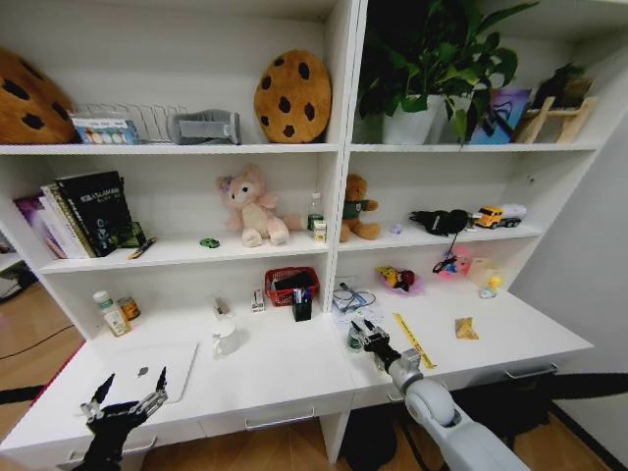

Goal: Organize the objects on the table.

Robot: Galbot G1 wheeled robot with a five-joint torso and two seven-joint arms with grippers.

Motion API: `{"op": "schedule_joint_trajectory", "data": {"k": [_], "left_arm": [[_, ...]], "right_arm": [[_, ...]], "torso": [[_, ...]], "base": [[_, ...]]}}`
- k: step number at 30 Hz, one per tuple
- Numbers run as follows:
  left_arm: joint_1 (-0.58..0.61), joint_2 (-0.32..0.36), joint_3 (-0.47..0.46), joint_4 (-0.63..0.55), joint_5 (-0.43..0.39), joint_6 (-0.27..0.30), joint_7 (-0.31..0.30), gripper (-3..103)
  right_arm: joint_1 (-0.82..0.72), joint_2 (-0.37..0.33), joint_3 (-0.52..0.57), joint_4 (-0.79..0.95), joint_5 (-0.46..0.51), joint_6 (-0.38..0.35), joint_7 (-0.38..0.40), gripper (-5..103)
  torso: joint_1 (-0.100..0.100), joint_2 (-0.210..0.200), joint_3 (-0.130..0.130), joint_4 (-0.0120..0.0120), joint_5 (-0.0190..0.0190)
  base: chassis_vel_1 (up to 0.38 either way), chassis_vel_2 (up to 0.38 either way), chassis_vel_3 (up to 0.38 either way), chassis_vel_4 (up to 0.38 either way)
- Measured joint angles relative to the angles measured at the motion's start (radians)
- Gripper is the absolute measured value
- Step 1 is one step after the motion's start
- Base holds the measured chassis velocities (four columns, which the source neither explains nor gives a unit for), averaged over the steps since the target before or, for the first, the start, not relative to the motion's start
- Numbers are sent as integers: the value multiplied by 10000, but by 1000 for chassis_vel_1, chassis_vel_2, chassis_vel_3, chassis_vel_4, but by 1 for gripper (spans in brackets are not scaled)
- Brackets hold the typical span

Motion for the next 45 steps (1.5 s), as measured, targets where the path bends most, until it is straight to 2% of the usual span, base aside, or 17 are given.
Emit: {"op": "schedule_joint_trajectory", "data": {"k": [2,7,12,15,16,17,19,22,24,27,29,30,31,32,34,37,45], "left_arm": [[0,0,0,0,0,0,0,100],[0,0,0,0,0,0,1,100],[0,0,0,0,0,0,1,100],[0,-1,0,0,0,0,0,100],[0,-1,0,0,0,0,0,100],[-1,-1,0,0,0,0,0,100],[0,0,0,0,0,0,-1,100],[0,0,1,0,0,0,1,100],[0,1,0,0,0,0,0,100],[-1,1,0,0,0,0,0,100],[0,0,1,-1,0,0,-1,100],[0,0,1,-1,0,0,-1,100],[0,0,1,0,0,0,0,100],[0,0,1,0,0,0,-1,100],[0,0,1,0,0,0,-1,100],[0,-1,1,0,0,0,0,100],[-1,0,1,0,0,0,0,100]], "right_arm": [[-185,-43,163,171,58,-4,-36,23],[-501,-140,403,559,110,5,-58,22],[-1541,-412,1120,1763,361,3,-4,22],[-4002,-357,2654,3824,355,68,-57,22],[-4002,-357,2654,3824,355,68,-57,22],[-4826,-222,3027,4234,233,163,-206,22],[-6873,308,3879,5109,-233,643,-712,22],[-7580,584,4115,5284,-443,878,-925,22],[-8743,1215,4421,5304,-927,1507,-1417,22],[-9179,1492,4519,5183,-1202,1897,-1638,22],[-10535,2317,4813,4031,-2176,3821,-2458,22],[-10535,2317,4813,4031,-2176,3821,-2458,22],[-10723,2403,4672,2810,-2487,4687,-2415,22],[-10488,2454,4541,1837,-2684,5077,-2268,22],[-10488,2454,4541,1837,-2684,5077,-2268,22],[-8906,2615,4293,-679,-2776,5777,-2092,22],[-6351,2522,3960,-3233,-2554,6493,-2127,22]], "torso": [[0,1,0,1,0],[0,0,0,2,1],[0,0,-1,2,1],[0,1,-2,4,-5],[0,1,-2,4,-5],[0,1,-2,1,-1],[-1,2,-3,-2,-4],[-3,3,-3,-2,-7],[-3,2,-3,-2,-2],[-3,2,-3,-1,0],[-3,3,-3,-2,-3],[-3,3,-3,-2,-3],[-3,2,-2,-1,-4],[-3,2,-1,-2,0],[-3,2,-1,-2,0],[-2,1,-1,-1,3],[1,-1,1,3,0]], "base": [[0,0,0,0],[0,0,0,0],[0,0,0,0],[0,0,0,0],[0,0,0,0],[0,0,0,0],[0,0,0,0],[0,0,0,0],[0,0,0,0],[0,0,0,0],[0,0,0,0],[0,0,0,0],[0,0,0,0],[0,0,0,0],[0,0,0,0],[0,0,0,0],[0,0,0,0]]}}
